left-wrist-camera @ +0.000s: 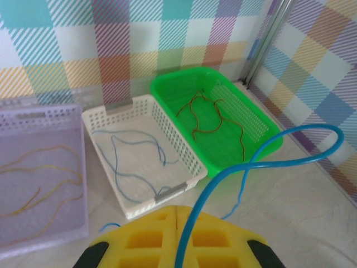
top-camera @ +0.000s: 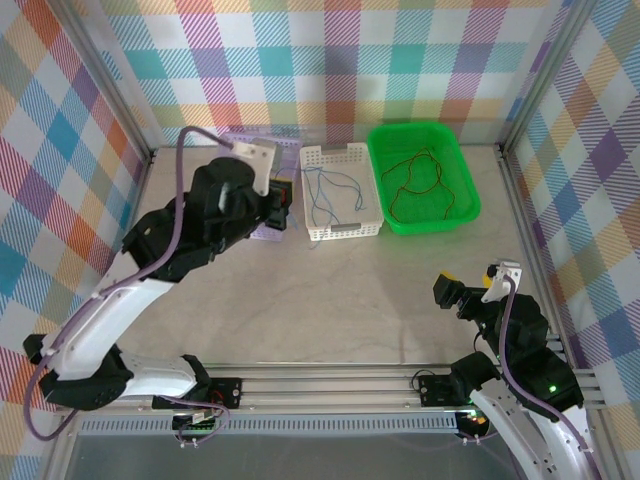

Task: Untangle the cables

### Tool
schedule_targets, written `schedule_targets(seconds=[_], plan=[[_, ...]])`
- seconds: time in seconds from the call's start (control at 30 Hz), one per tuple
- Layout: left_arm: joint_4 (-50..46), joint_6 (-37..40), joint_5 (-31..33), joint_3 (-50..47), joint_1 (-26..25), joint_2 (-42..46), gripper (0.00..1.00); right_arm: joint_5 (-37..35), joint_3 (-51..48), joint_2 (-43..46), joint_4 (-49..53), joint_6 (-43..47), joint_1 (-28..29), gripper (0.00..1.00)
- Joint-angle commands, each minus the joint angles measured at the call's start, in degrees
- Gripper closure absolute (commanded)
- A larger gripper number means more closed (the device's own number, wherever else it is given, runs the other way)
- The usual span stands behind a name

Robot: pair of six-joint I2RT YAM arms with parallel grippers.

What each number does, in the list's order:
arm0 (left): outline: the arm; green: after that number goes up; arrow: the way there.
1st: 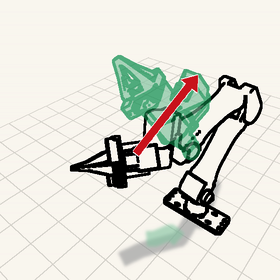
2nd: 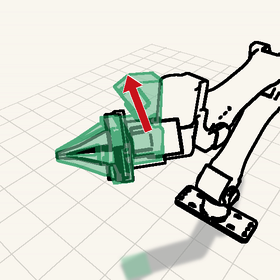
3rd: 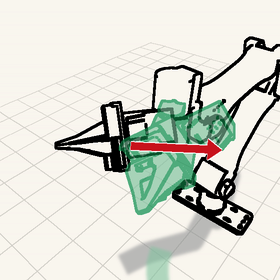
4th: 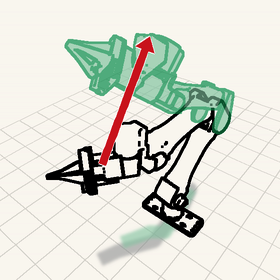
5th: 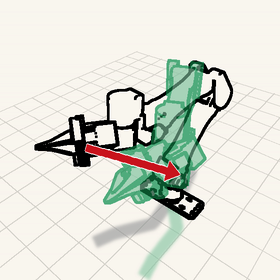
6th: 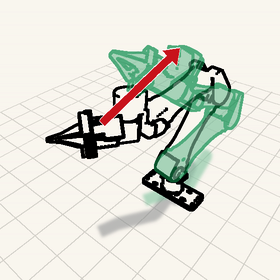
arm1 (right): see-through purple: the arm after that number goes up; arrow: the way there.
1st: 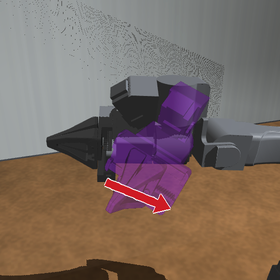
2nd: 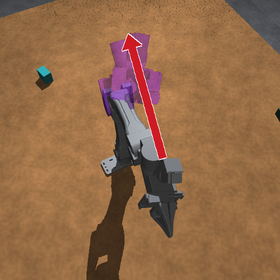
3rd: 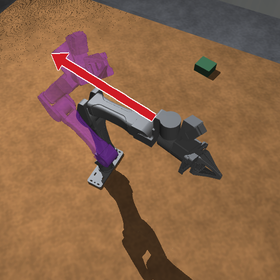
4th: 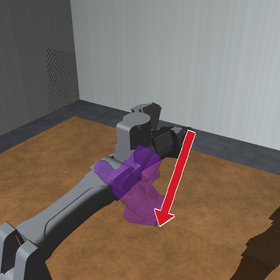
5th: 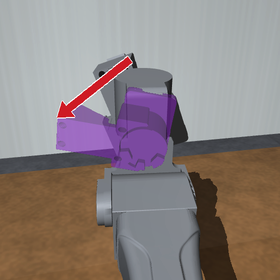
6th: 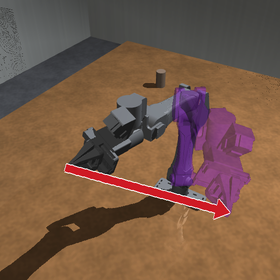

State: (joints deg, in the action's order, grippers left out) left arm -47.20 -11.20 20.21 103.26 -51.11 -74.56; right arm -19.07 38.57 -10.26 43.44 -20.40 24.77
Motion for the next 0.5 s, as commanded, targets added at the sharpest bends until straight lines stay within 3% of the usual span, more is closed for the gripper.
schedule_targets(seconds=[0.0, 0.47], plan=[[3.25, 2.90, 0.90, 6.84, -0.65, -4.47, 1.00, -0.05, -0.47, 0.96, -0.29, -0.34, 0.21, 0.00], [1.50, 8.56, 4.34, 41.89, 1.28, -34.39, 1.00, 0.24, -0.31, 2.66, 0.05, -0.23, 0.22, 0.00]])
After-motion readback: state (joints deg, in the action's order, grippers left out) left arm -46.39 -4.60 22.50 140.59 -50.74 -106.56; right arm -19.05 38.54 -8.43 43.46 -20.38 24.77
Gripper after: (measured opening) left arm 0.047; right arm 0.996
